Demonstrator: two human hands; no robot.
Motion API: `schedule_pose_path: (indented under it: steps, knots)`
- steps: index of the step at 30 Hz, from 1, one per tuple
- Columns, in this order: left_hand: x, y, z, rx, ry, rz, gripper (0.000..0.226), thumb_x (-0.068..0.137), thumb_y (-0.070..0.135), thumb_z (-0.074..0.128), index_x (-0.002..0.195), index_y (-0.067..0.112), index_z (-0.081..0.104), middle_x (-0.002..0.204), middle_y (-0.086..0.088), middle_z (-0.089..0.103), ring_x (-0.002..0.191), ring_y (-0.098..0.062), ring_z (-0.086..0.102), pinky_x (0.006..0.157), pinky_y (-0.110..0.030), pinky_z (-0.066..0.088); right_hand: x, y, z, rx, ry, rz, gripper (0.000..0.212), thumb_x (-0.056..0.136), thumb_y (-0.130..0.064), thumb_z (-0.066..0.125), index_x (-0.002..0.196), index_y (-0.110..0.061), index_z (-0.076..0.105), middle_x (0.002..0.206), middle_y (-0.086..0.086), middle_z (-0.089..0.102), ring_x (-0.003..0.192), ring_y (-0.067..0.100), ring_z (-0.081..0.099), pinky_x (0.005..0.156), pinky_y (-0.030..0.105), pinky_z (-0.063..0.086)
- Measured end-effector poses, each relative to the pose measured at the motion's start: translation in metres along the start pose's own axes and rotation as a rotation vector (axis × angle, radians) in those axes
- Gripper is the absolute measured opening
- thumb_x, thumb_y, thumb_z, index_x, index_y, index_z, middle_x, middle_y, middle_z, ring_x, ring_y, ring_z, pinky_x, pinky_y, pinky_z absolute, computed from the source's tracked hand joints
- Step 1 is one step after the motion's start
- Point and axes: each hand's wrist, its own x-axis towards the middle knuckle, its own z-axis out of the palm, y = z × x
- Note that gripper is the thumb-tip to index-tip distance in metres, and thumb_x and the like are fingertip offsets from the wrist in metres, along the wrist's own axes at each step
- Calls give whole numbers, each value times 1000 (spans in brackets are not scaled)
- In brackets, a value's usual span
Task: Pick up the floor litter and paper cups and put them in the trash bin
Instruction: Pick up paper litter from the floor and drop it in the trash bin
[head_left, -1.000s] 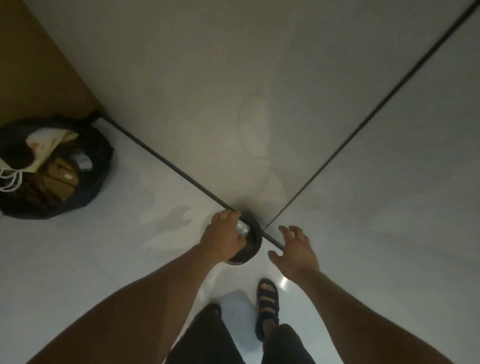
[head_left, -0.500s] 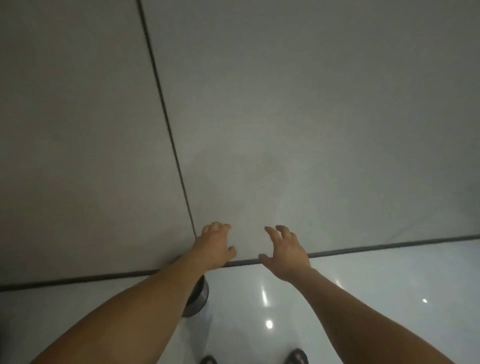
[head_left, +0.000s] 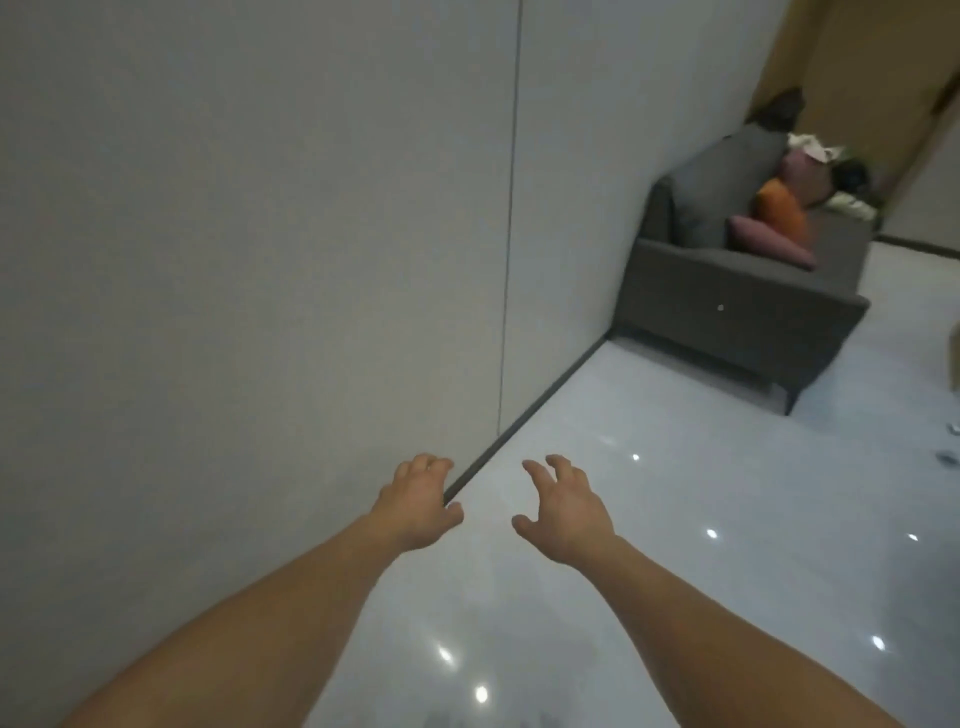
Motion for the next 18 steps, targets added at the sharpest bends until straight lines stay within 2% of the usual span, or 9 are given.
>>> schedule_pose_path:
  steps: [7, 12, 18]
  knots:
    - [73, 160, 18, 92, -35, 242, 66, 89, 43, 53, 146, 21, 27, 150, -2, 26, 136, -25, 25, 107, -42, 34, -20, 152, -63, 19, 84, 249, 78, 88, -51, 56, 152, -30, 17, 158, 3, 11, 142, 26, 19, 105, 43, 39]
    - [118, 251, 30, 139, -71, 419, 66, 90, 41, 52, 147, 20, 26, 152, -2, 25, 138, -25, 23, 108, -44, 33, -24, 229, -89, 55, 149, 402, 78, 87, -51, 57, 152, -30, 18, 158, 3, 13, 141, 26, 20, 103, 43, 40]
    - [187, 343, 56, 178, -133, 537, 67, 90, 41, 53, 147, 21, 26, 152, -2, 25, 138, -24, 24, 107, -43, 35, -3, 313, -112, 65, 166, 542, 79, 87, -52, 57, 151, -31, 17, 157, 3, 13, 140, 26, 20, 105, 43, 37]
